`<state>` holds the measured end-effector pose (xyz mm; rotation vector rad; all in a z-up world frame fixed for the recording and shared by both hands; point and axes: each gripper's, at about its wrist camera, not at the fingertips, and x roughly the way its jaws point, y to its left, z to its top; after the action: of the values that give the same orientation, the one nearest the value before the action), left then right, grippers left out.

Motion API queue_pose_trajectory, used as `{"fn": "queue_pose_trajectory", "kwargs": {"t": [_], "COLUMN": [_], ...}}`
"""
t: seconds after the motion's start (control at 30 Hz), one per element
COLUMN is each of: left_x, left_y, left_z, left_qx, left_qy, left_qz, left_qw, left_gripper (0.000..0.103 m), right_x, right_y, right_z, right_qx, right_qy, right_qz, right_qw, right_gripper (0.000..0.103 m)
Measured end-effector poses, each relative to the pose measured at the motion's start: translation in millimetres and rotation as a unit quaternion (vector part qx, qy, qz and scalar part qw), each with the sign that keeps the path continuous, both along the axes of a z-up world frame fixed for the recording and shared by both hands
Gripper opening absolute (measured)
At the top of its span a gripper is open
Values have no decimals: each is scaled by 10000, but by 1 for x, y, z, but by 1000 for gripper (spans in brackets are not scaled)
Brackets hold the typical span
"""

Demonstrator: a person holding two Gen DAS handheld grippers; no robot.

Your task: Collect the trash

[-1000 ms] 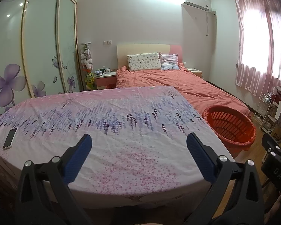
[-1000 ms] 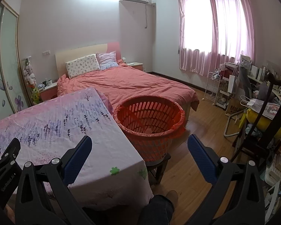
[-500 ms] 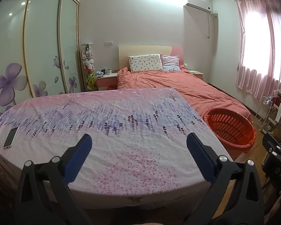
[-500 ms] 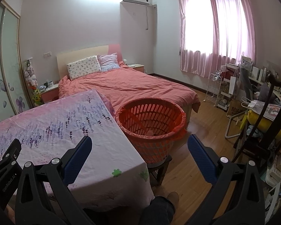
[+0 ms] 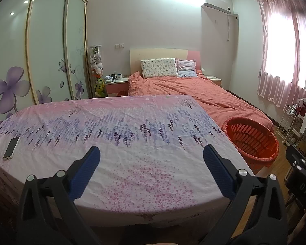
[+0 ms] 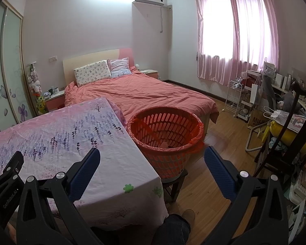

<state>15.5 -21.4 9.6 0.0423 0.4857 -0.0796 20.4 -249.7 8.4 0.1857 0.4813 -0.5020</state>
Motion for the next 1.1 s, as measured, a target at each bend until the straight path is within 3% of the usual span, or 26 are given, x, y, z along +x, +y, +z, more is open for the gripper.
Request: {"fn": "queue_pose_trajectory", "kwargs": {"t": [1.1], "left_x": [1], "left_y": [-2], "left_z": [-2], "left_qx": [-15], "left_qy": [43], "left_qz": [15], "left_qw": [10000], "left_gripper": [99], "right_x": [1], "right_y": [1], "right_z": [-1], "right_qx": [6], "right_qy": [29], "right_qz": [11], "right_qw": [10000], "right_gripper": [101]}}
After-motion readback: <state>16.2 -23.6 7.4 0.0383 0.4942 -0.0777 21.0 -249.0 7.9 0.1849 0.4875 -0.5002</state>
